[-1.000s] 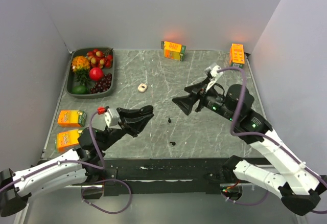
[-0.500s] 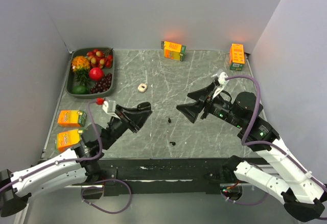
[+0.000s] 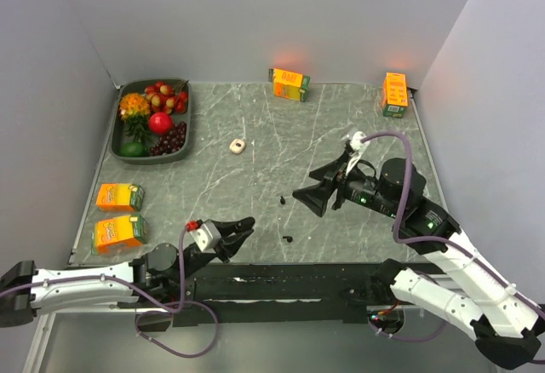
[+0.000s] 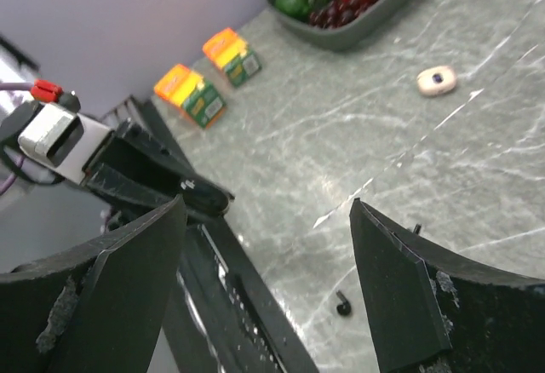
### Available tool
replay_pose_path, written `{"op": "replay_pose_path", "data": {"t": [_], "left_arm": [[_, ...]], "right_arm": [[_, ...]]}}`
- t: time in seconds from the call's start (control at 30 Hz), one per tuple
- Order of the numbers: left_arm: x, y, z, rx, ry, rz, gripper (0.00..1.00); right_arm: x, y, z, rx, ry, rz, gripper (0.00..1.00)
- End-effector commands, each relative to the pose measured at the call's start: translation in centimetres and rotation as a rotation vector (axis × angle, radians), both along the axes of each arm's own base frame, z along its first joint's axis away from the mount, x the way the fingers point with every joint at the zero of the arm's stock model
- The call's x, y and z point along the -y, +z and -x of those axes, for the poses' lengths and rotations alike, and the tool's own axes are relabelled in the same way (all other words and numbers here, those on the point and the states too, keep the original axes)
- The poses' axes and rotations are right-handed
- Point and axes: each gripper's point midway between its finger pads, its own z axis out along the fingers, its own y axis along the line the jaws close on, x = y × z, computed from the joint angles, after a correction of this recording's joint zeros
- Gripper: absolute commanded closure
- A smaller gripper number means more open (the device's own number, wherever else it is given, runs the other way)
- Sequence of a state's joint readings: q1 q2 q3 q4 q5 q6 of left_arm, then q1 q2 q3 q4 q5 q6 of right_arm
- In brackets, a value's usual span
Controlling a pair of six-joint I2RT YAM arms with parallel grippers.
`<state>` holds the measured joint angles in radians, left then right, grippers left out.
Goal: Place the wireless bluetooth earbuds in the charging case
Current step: Pick up the earbud from the center of the board.
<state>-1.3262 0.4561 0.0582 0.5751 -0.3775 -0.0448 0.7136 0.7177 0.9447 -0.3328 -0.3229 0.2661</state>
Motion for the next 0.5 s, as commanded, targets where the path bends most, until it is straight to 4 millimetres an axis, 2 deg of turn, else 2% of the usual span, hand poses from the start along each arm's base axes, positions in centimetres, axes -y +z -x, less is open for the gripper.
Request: {"op": "replay_pose_path", "data": {"t": [0.0,0.07,0.1,0.13,0.2,0.23,0.3,0.33,0.47], "left_arm": [[0.0,4.4,0.2,0.235,0.005,0.046,0.99],[1.2,4.7,1.3,0.274,-0.076,0.022,0.99],[1.8,5.3,2.3,0.297,-0.136,0.031,0.99],[2.2,5.1,2.8,0.293,-0.17,0.018,0.99],[2.5,5.6,3.6,0.306,-0.217,0.027,0.99],[2.6,5.9,4.3,0.31,-0.254,0.044,0.99],[2.5,6.2,4.7,0.313,-0.274,0.059,0.99],[2.4,6.8,5.1,0.317,-0.29,0.08,0.99],[2.4,7.6,5.8,0.312,-0.334,0.094,0.99]], "right_arm": [[-1.4,0.9,2.2,0.072,0.129,0.064,0.16],[-1.8,-0.3,2.7,0.101,0.159,0.148,0.16],[-2.9,-1.5,3.3,0.093,0.203,0.201,0.16],[-3.2,-2.1,3.6,0.1,0.214,0.242,0.16],[-3.9,-3.5,4.2,0.1,0.246,0.306,0.14],[-4.5,-3.5,5.3,0.139,0.287,0.317,0.11],[-5.0,-3.5,5.6,0.178,0.299,0.31,0.03],[-5.3,-3.8,6.1,0.189,0.317,0.318,0.02],[-5.9,-5.0,5.3,0.251,0.263,0.422,0.02]]}}
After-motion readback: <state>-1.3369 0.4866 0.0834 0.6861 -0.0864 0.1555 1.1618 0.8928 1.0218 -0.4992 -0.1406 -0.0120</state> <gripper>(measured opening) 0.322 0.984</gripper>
